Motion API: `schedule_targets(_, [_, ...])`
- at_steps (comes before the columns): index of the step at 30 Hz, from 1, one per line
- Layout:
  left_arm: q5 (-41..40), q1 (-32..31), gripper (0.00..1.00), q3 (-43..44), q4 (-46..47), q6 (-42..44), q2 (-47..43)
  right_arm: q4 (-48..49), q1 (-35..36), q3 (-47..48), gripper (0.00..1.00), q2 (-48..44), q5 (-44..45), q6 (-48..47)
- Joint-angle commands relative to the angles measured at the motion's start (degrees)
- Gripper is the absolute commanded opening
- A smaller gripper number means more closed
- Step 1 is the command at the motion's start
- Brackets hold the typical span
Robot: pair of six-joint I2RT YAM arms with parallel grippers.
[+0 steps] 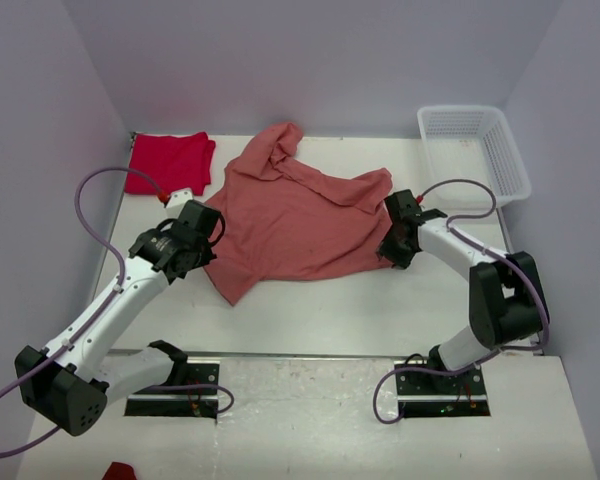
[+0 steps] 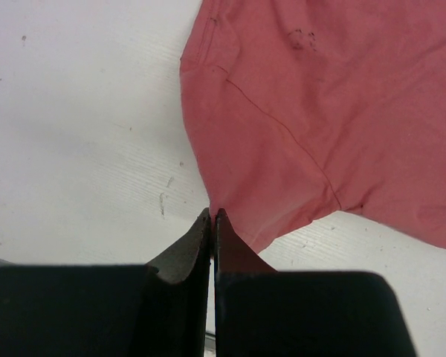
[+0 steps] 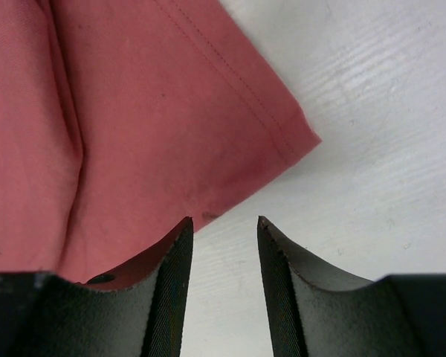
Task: Fold and stack the t-shirts
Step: Flatten out the tshirt
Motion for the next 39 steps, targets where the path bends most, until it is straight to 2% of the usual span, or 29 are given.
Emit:
schedule_targets(1, [0.6,0.5,0.00,-0.3,1.7,1.7,-1.5,2.0,-0.3,-3.2,0.41,-6.4,1.5,9.7])
schedule_targets(8, [1.5,0.5,0.00,-0.5,2.0,1.9,-1.7,4.7,-3.5,-7.4,0.38,-9.8,0.0,15.9])
schedule_targets(19, [1.8,0.5,0.00,0.0,1.2,2.1,-2.5,12.6,-3.8,-10.1,0.36,-5.0,-4.4,22.8])
schedule_targets(35, [2.7,0.5,0.00,1.5,1.8,2.8,-1.9,5.2,-2.5,-5.6,0.38,-1.4,-1.5,25.8])
schedule_targets(38, [2.7,0.5,0.00,1.5,1.7,2.9,-2.0,1.4,-1.6,-2.2,0.36,1.5,0.9,26.5])
schedule_targets(39, [2.8,0.5,0.00,1.5,1.8,2.9,-2.0,-0.4,-1.3,-0.6,0.30,2.2,1.4,26.9])
